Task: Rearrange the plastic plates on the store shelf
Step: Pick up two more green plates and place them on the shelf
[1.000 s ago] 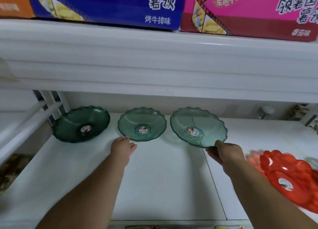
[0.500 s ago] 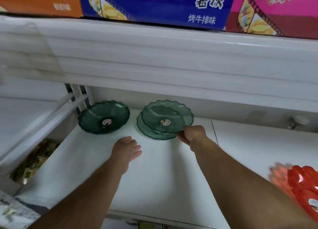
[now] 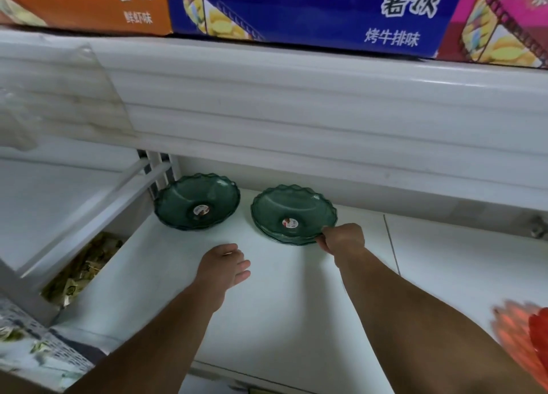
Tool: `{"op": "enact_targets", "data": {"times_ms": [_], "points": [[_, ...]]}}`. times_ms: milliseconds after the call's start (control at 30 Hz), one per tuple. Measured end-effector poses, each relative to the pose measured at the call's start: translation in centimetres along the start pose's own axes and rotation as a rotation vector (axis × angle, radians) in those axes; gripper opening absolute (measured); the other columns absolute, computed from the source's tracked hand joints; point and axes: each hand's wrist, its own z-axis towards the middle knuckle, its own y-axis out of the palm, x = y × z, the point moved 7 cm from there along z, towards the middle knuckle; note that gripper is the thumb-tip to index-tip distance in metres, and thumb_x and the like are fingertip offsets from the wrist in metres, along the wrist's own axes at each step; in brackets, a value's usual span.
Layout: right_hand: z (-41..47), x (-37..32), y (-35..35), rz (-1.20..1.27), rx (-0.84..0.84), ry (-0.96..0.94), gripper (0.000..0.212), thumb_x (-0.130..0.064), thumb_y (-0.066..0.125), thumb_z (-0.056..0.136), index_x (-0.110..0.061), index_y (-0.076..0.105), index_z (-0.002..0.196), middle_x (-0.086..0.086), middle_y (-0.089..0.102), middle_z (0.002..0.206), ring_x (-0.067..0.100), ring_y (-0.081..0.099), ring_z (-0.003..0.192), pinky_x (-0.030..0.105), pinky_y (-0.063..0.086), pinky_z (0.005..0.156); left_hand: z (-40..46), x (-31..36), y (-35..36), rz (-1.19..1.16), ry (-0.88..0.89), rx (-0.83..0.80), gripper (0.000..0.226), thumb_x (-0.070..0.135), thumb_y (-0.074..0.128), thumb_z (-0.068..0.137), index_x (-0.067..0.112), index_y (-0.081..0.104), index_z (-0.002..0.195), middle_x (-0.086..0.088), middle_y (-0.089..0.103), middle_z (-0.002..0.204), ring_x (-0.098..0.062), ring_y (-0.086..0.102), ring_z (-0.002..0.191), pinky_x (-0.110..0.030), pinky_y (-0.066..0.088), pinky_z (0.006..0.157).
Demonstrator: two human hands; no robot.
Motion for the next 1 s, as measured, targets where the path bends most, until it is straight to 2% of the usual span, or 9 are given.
{"op": "enact_targets", "data": {"times_ms": [133,200,267,367,433,500,633,767,1000], "points": [[-0.2,-0.4,-1.4,-0.127,0.056,-0.103,0.024,-0.029,0.059,0.088,-0.022,0.051,0.066,0.01,0.069,0.092,0.028,0.066,0.082,0.035,0.059,0.085,-1.0,0.1,1.4,-0.048,-0.084,-0.068,0.017,0.0,0.049,0.098,0.007,0.055,0.111,-0.017,0.057,0.099,-0.03,0.06,0.087,-0.041,0.051,0.091],[-1.0,-0.6,-2.1,-0.2,0.051,-0.131,0.029,-0.027,0.056,0.091,-0.024,0.047,0.064,0.008,0.061,0.091,0.025,0.056,0.081,0.033,0.054,0.083,-1.4,0.2,2.0,-0.007,-0.083,-0.062,0.024,-0.002,0.05,0.096,0.004,0.055,0.119,-0.015,0.053,0.098,-0.03,0.057,0.088,-0.038,0.053,0.087],[-1.5,-0.5,-2.4,-0.265,0.005,-0.14,0.03,-0.024,0.055,0.092,-0.025,0.046,0.064,0.007,0.059,0.093,0.024,0.053,0.083,0.035,0.053,0.086,-1.8,0.3,2.7,0.122,-0.041,-0.035,0.032,0.004,0.054,0.094,0.007,0.056,0.126,-0.011,0.064,0.101,-0.026,0.065,0.094,-0.037,0.058,0.082],[-2.2,-0.2,-2.9,-0.359,-0.077,-0.178,0.027,-0.019,0.053,0.094,-0.016,0.053,0.067,0.01,0.058,0.088,0.026,0.056,0.079,0.036,0.052,0.081,-2.9,0.7,4.2,0.483,0.088,-0.03,0.039,0.017,0.055,0.094,0.012,0.055,0.133,-0.007,0.065,0.115,-0.025,0.065,0.1,-0.04,0.056,0.089],[-2.9,0.0,-3.2,-0.415,-0.133,-0.241,0.024,-0.019,0.052,0.096,0.0,0.066,0.095,0.015,0.063,0.099,0.032,0.063,0.092,0.035,0.049,0.083,-4.2,1.2,5.7,0.757,0.181,-0.058,0.045,0.025,0.054,0.095,0.016,0.05,0.14,-0.005,0.057,0.137,-0.025,0.06,0.115,-0.035,0.05,0.096],[-4.2,0.2,-3.7,-0.465,-0.199,-0.307,0.029,-0.025,0.052,0.096,-0.007,0.064,0.115,0.006,0.062,0.111,0.031,0.06,0.11,0.03,0.044,0.089,-5.7,1.5,7.3,0.947,0.247,-0.092,0.05,0.03,0.05,0.097,0.019,0.043,0.146,-0.002,0.045,0.15,-0.021,0.049,0.13,-0.029,0.04,0.105],[-7.1,0.9,-5.3,-0.719,-0.304,-0.477,0.055,-0.036,0.047,0.098,-0.011,0.042,0.147,0.007,0.05,0.148,0.03,0.046,0.135,0.032,0.037,0.106,-9.2,1.7,10.6,1.212,0.325,-0.115,0.059,0.036,0.046,0.099,0.021,0.029,0.153,-0.002,0.027,0.161,-0.02,0.028,0.146,-0.034,0.026,0.118],[-10.3,1.9,-7.5,-1.008,-0.312,-0.747,0.064,-0.043,0.04,0.1,-0.01,0.031,0.153,0.013,0.034,0.16,0.034,0.024,0.148,0.041,0.024,0.119,-13.0,1.5,13.6,1.452,0.352,-0.064,0.064,0.042,0.045,0.098,0.023,0.022,0.155,-0.004,0.021,0.163,-0.027,0.024,0.148,-0.044,0.026,0.118],[-13.6,5.8,-13.0,-1.169,-0.298,-0.823,0.072,-0.053,0.029,0.1,-0.013,0.016,0.158,0.012,0.012,0.167,0.032,0.002,0.154,0.048,0.006,0.124,-19.0,-0.7,18.5,1.68,0.374,-0.061,0.064,0.043,0.041,0.098,0.021,0.022,0.154,-0.006,0.029,0.159,-0.029,0.032,0.143,-0.044,0.032,0.113]]}}
